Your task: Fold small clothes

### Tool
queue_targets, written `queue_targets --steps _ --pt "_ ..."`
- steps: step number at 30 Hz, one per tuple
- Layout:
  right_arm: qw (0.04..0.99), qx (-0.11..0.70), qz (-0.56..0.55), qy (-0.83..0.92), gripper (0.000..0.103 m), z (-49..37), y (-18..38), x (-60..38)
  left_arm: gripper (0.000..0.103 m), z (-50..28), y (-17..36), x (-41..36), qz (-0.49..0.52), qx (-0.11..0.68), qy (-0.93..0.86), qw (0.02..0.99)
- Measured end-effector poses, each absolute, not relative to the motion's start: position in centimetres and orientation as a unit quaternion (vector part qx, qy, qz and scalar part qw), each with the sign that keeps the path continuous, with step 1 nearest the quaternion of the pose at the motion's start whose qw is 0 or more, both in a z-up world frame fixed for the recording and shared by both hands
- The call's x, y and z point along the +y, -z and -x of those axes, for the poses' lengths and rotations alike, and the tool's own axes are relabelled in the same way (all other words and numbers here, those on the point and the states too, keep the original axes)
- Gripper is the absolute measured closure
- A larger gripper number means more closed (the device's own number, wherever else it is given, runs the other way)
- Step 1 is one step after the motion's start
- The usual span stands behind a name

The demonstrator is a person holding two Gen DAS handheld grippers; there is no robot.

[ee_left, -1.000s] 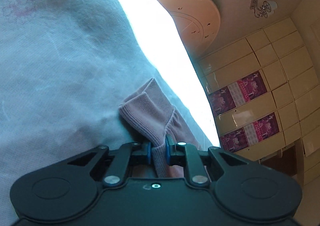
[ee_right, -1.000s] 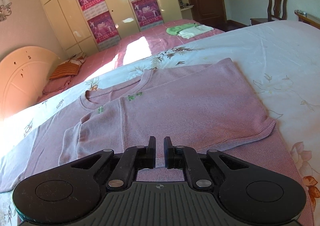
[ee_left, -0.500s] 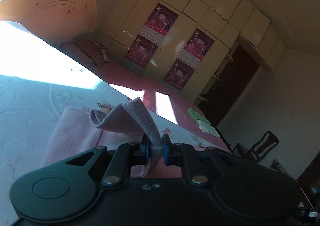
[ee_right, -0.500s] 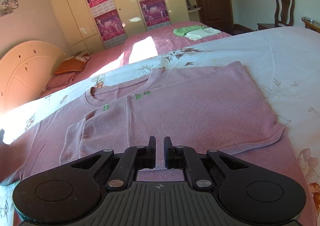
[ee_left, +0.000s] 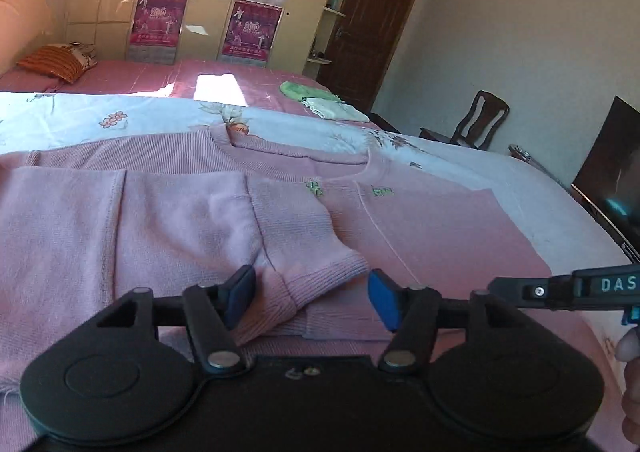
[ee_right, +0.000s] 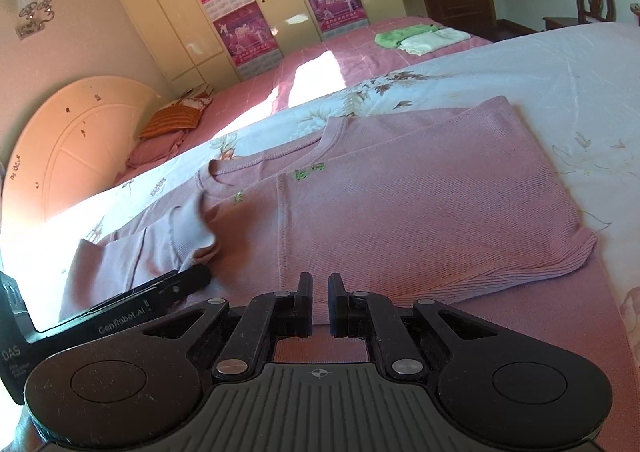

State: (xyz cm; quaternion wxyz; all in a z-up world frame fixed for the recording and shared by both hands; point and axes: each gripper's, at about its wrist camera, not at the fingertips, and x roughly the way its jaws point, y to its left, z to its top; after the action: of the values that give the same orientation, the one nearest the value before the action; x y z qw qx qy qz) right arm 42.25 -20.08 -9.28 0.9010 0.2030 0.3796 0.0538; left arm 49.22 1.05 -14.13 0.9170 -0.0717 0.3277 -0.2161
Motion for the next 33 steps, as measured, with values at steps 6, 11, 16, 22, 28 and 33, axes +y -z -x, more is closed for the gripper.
queue_targets --steps 6,11,16,22,28,33 --pt "0.903 0.345 -0.231 -0.109 0.029 -42.9 9.4 -17.8 0.030 -42.4 11.6 10.1 0.083 0.290 0.128 0.945" --pt "0.879 0.374 -0.262 -0.138 0.053 -46.2 11.4 -15.6 0.037 -40.1 12.2 16.8 0.082 0.316 0.050 0.944" --pt "0.871 0.390 -0.256 -0.152 0.079 -49.5 12.1 -13.7 0.041 -41.7 13.3 18.6 0.084 0.333 0.042 0.938" --pt "0.931 0.290 -0.170 -0.145 0.097 -47.4 6.1 -13.5 0.065 -44.2 13.5 18.3 0.064 0.330 0.032 0.941" --pt "0.941 0.301 -0.141 -0.060 0.097 -45.6 7.0 -18.9 0.068 -44.5 13.9 18.4 0.066 0.327 0.038 0.942" --pt "0.931 0.326 -0.159 -0.038 0.097 -44.3 10.0 -21.0 0.070 -44.4 13.9 18.2 0.056 0.330 0.043 0.941"
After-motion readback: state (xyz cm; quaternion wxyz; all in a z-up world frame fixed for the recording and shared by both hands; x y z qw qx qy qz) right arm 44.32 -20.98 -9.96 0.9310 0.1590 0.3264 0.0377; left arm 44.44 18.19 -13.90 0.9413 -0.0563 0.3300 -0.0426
